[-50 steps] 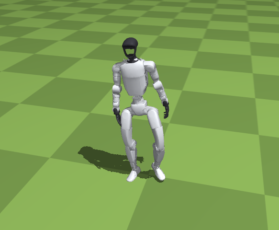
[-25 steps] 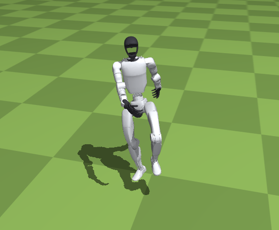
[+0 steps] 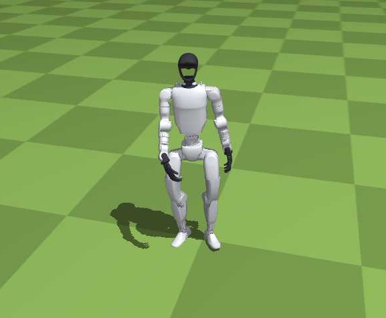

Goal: In place motions

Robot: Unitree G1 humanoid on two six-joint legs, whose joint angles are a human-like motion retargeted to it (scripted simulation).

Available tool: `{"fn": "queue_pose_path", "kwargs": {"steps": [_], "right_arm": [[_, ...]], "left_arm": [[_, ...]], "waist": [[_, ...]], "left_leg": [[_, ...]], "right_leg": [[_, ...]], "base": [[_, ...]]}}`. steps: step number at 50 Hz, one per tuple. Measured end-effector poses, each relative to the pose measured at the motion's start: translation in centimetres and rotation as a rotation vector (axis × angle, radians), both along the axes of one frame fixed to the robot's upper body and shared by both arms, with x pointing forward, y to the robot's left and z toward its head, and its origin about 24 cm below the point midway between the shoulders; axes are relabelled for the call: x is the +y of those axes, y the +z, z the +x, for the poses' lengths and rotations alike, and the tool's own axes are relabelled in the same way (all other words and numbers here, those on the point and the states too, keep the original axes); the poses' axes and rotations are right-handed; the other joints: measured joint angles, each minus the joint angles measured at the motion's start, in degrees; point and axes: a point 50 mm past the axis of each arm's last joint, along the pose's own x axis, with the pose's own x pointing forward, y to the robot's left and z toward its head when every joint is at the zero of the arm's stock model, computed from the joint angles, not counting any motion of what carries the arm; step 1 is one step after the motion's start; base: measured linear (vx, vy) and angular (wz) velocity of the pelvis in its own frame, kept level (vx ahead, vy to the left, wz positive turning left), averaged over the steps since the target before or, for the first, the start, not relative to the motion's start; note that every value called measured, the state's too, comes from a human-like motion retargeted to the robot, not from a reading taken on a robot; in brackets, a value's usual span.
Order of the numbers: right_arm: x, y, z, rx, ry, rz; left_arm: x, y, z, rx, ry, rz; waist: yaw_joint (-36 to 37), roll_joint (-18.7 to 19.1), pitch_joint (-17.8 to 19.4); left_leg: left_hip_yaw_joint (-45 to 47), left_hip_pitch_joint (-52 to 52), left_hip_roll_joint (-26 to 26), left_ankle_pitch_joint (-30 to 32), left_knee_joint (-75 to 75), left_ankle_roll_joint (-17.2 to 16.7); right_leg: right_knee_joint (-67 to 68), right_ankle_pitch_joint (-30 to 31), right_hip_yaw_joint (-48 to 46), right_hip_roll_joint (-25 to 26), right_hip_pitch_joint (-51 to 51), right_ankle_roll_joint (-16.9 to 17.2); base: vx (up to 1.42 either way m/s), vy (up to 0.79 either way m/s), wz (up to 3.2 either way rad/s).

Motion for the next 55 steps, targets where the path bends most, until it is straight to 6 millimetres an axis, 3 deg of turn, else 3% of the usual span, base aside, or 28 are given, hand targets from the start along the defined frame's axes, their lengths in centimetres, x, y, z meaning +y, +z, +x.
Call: {"fn": "queue_pose_path", "kwargs": {"steps": [4,7,9,11,13,15,18,20,22,25,28,30,35,40,43,45,47,48,52,55], "right_arm": [[-2.8,-2.8,-6.5,0.225,-0.08,-0.096],[-4.3,-4.1,-12.9,0.422,-0.139,-0.138],[-5.7,-4.3,-17.6,0.563,-0.166,-0.207],[-7.5,-4.0,-21.6,0.678,-0.18,-0.297],[-9.3,-3.1,-25.3,0.794,-0.174,-0.383],[-10.4,-2.1,-28.5,0.907,-0.161,-0.443],[-12.1,0.2,-33.6,1.084,-0.177,-0.523],[-13.1,1.7,-36.2,1.169,-0.226,-0.566],[-13.7,3.0,-38.2,1.236,-0.316,-0.596],[-14.1,4.3,-40.0,1.291,-0.492,-0.624],[-13.8,4.0,-39.8,1.265,-0.647,-0.599],[-13.2,3.3,-38.9,1.226,-0.693,-0.551],[-11.7,0.7,-35.1,1.113,-0.57,-0.426],[-10.7,-2.2,-28.1,0.91,-0.317,-0.375],[-10.1,-3.0,-25.2,0.81,-0.241,-0.363],[-9.9,-3.4,-23.2,0.737,-0.214,-0.36],[-9.6,-3.7,-21.3,0.667,-0.179,-0.349],[-9.4,-3.8,-20.4,0.639,-0.158,-0.341],[-8.5,-4.0,-18.8,0.578,-0.082,-0.321],[-8.4,-4.0,-18.1,0.551,-0.072,-0.322]], "left_arm": [[0.4,0.1,2.3,-0.068,-0.087,0.096],[-1.0,-0.2,4.3,-0.157,-0.002,0.111],[-2.7,-0.3,8.8,-0.316,0.04,0.081],[-3.8,0.7,15.4,-0.521,-0.012,0.06],[-4.6,3.4,22.6,-0.746,-0.059,0.049],[-5.5,6.8,28.4,-0.94,-0.081,0.035],[-6.2,14.4,36.4,-1.246,-0.127,0.031],[-6.0,18.7,39.5,-1.38,-0.147,0.054],[-5.8,21.9,41.3,-1.463,-0.158,0.062],[-5.7,24.6,42.7,-1.521,-0.134,0.048],[-5.8,24.6,42.8,-1.502,-0.095,0.027],[-5.8,23.6,42.4,-1.471,-0.109,0.025],[-5.9,17.9,39.2,-1.298,-0.155,0.026],[-5.8,9.3,31.6,-1.005,-0.187,-0.059],[-6.4,4.5,25.0,-0.78,-0.175,-0.142],[-6.8,2.4,20.7,-0.643,-0.159,-0.181],[-6.7,1.0,17.0,-0.529,-0.15,-0.201],[-6.3,0.5,15.4,-0.48,-0.152,-0.207],[-4.8,-0.6,9.8,-0.314,-0.128,-0.181],[-4.1,-0.8,6.7,-0.24,-0.06,-0.143]], "waist": [[2.1,-1.7,0.9],[1.1,-1.2,1.3],[-1.1,0.7,2.5],[-3.9,2.4,4.5],[-9.0,3.5,6.3],[-14.2,4.1,8.3],[-24.0,6.4,12.6],[-29.2,7.3,14.6],[-32.7,7.8,16.5],[-35.1,7.8,18.6],[-34.0,6.5,18.1],[-31.4,5.5,16.7],[-25.4,5.1,10.9],[-16.4,6.4,7.2],[-13.6,6.9,4.0],[-12.0,5.2,2.5],[-8.9,2.7,2.2],[-6.9,1.4,2.3],[0.8,-1.8,0.5],[2.3,-1.5,0.5]], "left_leg": [[-1.5,1.2,-1.0,-1.1,1.3,2.2],[-3.7,1.7,0.1,-1.4,2.4,2.8],[-4.0,1.3,2.3,-1.7,3.5,2.4],[-3.4,1.0,3.6,-1.7,4.8,2.5],[-4.0,0.5,3.4,-1.5,5.1,3.6],[-4.5,0.6,3.4,-1.2,4.9,4.9],[-4.7,-0.1,6.8,-2.2,6.3,6.2],[-4.7,-0.6,8.4,-4.0,7.4,7.5],[-5.8,-0.8,9.2,-5.5,9.2,9.5],[-7.2,-0.6,9.8,-6.4,11.4,11.5],[-7.0,1.0,7.5,-5.9,10.8,11.8],[-5.4,2.6,5.5,-5.2,8.8,11.5],[-1.7,3.0,3.0,-3.0,4.3,9.1],[4.9,4.3,4.3,-3.1,2.2,6.6],[5.3,3.7,4.3,-3.0,1.6,5.2],[5.6,3.8,1.9,-3.0,1.0,4.5],[7.2,5.1,-0.5,-2.8,0.2,3.4],[8.7,6.0,-1.4,-2.5,-0.6,2.6],[12.9,5.9,-2.7,-1.6,-2.5,-0.5],[14.0,3.5,-1.2,-1.2,-2.0,-1.7]], "right_leg": [[6.7,0.0,0.7,-2.0,-1.5,-0.9],[18.3,7.3,0.1,-3.6,-5.4,-4.0],[35.9,14.1,1.0,-7.1,-14.0,-7.7],[53.2,12.0,1.6,-12.1,-21.9,-11.5],[68.8,8.4,2.5,-18.6,-30.9,-13.7],[79.1,6.4,5.3,-21.9,-39.9,-14.2],[88.3,5.1,7.4,-24.6,-55.0,-14.4],[90.0,4.8,7.1,-26.5,-62.7,-15.3],[89.2,4.4,6.0,-27.3,-67.7,-16.3],[86.4,4.7,3.7,-26.9,-69.8,-16.4],[84.9,5.9,4.3,-26.5,-67.1,-15.5],[83.8,6.8,5.2,-25.7,-63.1,-14.7],[75.5,9.3,1.8,-23.0,-45.4,-12.9],[50.2,14.5,1.6,-9.9,-25.0,-12.0],[28.3,18.3,7.2,-1.6,-14.3,-7.4],[13.5,16.1,10.2,0.2,-7.2,-1.3],[4.4,7.5,8.0,-0.9,-1.7,0.8],[1.5,4.9,7.4,-0.9,-0.4,-0.1],[-3.6,6.8,11.6,-1.5,-2.8,0.7],[-4.2,7.3,11.4,-0.9,-4.9,0.6]], "base": [[0.11,0.22,-0.07],[0.19,0.15,0.24],[0.04,0.18,0.11],[-0.05,0.26,0.07],[-0.15,0.31,0.71],[-0.19,0.17,1.3],[-0.11,0.08,1.58],[0.01,0.08,1.07],[0.0,0.07,0.59],[-0.01,0.05,0.03],[0.03,0.0,-0.5],[0.04,-0.01,-0.93],[0.03,-0.08,-0.93],[0.04,-0.07,-1.29],[0.1,-0.15,-0.37],[0.05,-0.17,-0.17],[-0.03,-0.18,-0.71],[-0.05,-0.22,-1.06],[-0.04,-0.25,-1.02],[-0.17,-0.26,-0.03]]}}
